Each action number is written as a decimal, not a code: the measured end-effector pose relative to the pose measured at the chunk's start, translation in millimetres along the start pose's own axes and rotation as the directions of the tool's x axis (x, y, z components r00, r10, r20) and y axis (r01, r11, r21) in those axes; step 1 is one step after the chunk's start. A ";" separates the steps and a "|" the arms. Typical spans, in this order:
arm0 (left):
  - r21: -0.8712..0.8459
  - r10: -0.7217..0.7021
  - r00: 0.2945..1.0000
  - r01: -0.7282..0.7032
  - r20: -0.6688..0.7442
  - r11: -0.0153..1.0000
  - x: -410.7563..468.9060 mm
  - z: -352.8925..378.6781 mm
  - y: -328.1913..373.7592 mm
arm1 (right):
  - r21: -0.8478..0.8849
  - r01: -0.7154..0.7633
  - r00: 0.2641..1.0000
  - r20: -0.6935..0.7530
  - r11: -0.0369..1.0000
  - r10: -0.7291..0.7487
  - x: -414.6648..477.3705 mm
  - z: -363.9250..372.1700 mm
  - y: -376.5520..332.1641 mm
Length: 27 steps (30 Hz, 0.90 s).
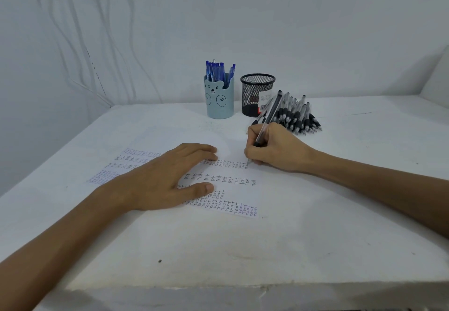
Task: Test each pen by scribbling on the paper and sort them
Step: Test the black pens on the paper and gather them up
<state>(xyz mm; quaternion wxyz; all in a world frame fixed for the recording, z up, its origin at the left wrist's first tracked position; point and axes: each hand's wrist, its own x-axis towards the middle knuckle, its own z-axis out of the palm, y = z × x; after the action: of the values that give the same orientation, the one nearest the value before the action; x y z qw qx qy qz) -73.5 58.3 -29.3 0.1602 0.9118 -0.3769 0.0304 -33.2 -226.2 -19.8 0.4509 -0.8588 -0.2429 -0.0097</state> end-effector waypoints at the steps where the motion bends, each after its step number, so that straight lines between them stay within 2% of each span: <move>1: -0.003 -0.001 1.000 0.001 0.002 1.000 0.1 -0.2 0.0 | -0.003 0.000 1.000 -0.006 1.000 0.000 0.0 0.1 0.2; 11: -0.007 -0.005 1.000 0.005 0.004 1.000 0.0 -0.2 0.3 | -0.036 -0.033 0.999 0.010 0.999 0.033 3.5 1.5 0.9; 12: -0.010 -0.007 1.000 0.007 0.007 1.000 0.0 0.0 0.3 | -0.009 -0.046 0.999 -0.005 0.999 0.046 4.1 2.2 0.8; 14: -0.013 -0.006 1.000 0.006 0.004 1.000 0.0 -0.2 0.0 | 0.190 -0.109 0.991 -0.056 0.976 0.121 5.7 1.7 -0.6; 17: -0.008 0.000 1.000 0.000 -0.003 1.000 -0.6 0.0 0.4 | 0.461 -0.204 0.961 -0.072 0.863 0.266 8.2 -1.5 -2.5; 19: -0.007 0.001 1.000 -0.001 -0.002 1.000 -0.5 0.3 0.2 | 0.521 -0.204 0.961 -0.055 0.829 0.271 8.6 -2.5 -0.4; 23: -0.014 0.000 1.000 0.000 0.000 1.000 0.1 0.1 -0.4 | 0.498 -0.097 0.985 -0.076 0.862 0.155 7.8 -1.4 4.3; 27: -0.013 -0.002 1.000 0.002 -0.006 1.000 -0.2 0.2 -0.2 | 0.633 -0.111 0.964 -0.120 0.766 0.239 9.9 -3.2 0.2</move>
<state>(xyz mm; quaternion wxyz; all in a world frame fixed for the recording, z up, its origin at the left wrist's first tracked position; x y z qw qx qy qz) -73.5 58.5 -29.6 0.1675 0.9109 -0.3759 0.0304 -23.8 -224.8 -15.7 0.7286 -0.6760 -0.1059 0.0298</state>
